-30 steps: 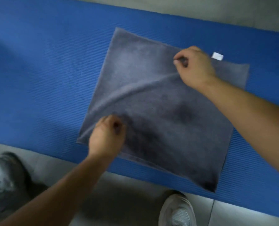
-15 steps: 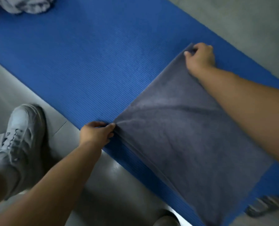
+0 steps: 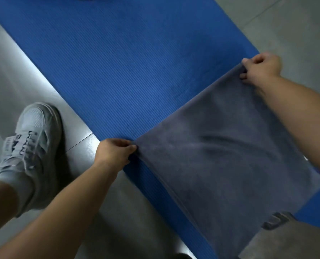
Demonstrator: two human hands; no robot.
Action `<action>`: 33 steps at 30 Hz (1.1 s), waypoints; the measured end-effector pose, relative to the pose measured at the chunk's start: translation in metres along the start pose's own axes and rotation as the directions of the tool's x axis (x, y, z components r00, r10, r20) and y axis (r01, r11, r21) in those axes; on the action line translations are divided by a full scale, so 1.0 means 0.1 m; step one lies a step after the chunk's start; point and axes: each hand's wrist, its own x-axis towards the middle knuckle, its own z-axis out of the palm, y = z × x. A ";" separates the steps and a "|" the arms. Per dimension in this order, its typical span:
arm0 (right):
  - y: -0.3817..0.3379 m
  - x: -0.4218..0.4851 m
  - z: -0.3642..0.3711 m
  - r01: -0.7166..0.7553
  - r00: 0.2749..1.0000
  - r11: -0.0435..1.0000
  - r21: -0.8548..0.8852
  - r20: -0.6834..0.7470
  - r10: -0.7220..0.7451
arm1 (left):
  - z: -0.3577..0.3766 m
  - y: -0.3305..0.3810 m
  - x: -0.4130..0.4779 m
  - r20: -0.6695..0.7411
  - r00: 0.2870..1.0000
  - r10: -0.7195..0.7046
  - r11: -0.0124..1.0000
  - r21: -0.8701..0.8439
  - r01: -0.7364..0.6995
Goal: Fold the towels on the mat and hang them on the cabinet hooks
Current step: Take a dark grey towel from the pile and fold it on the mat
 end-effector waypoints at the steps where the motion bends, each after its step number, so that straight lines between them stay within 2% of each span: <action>1: -0.12 -0.01 0.07 0.020 1.000 0.999 0.042 0.008 -0.020 | -0.09 0.03 0.09 -0.039 0.998 0.044 0.998 0.054 -0.041; 3: -0.37 -0.04 0.19 0.060 0.998 0.990 0.125 0.019 -0.063 | -0.22 0.12 0.23 -0.121 0.980 0.159 0.971 0.197 -0.134; 5: -0.65 -0.06 0.40 0.098 0.994 0.972 0.215 0.022 -0.105 | -0.38 0.23 0.39 -0.214 0.942 0.258 0.948 0.243 -0.205; 7: -0.90 -0.11 0.60 0.116 0.991 0.941 0.318 0.022 -0.130 | -0.51 0.31 0.58 -0.286 0.913 0.292 0.954 0.156 -0.257; 9: -1.07 -0.15 0.76 0.116 0.988 0.916 0.383 0.052 -0.147 | -0.61 0.38 0.69 -0.320 0.899 0.299 0.948 -0.006 -0.318; 11: -1.19 -0.21 0.85 0.111 0.983 0.898 0.426 0.083 -0.161 | -0.67 0.43 0.69 -0.341 0.881 0.327 0.904 -0.157 -0.397; 13: -1.26 -0.23 0.79 0.068 0.985 0.871 0.486 0.104 -0.135 | -0.68 0.46 0.57 -0.328 0.855 0.401 0.843 -0.232 -0.485; 16: -1.21 -0.21 0.47 -0.088 0.979 0.797 0.598 0.200 -0.042 | -0.64 0.35 0.35 -0.177 0.801 0.572 0.767 -0.230 -0.599; 19: -0.93 -0.25 0.04 -0.119 0.978 0.817 0.564 0.210 -0.002 | -0.48 0.15 0.13 0.127 0.670 0.731 0.670 0.049 -0.740; 22: -0.46 -0.39 -0.32 -0.126 0.977 0.876 0.466 0.212 0.027 | -0.22 0.02 -0.09 0.426 0.466 0.775 0.400 0.239 -0.885; 24: -0.13 -0.48 -0.51 -0.148 0.974 0.894 0.423 0.219 0.058 | -0.02 -0.08 -0.24 0.571 0.315 0.758 0.213 0.240 -0.947; 26: 0.17 -0.52 -0.71 -0.153 0.976 0.906 0.395 0.203 0.076 | 0.14 -0.23 -0.37 0.660 0.195 0.726 0.084 0.196 -0.977; 28: 0.45 -0.54 -0.89 -0.157 0.979 0.918 0.365 0.183 0.094 | 0.27 -0.38 -0.47 0.706 0.138 0.694 0.035 0.159 -0.987; 33: 1.13 -0.67 -1.16 -0.131 0.991 0.963 0.234 0.064 0.119 | 0.56 -0.70 -0.58 0.742 0.106 0.662 0.026 0.118 -0.993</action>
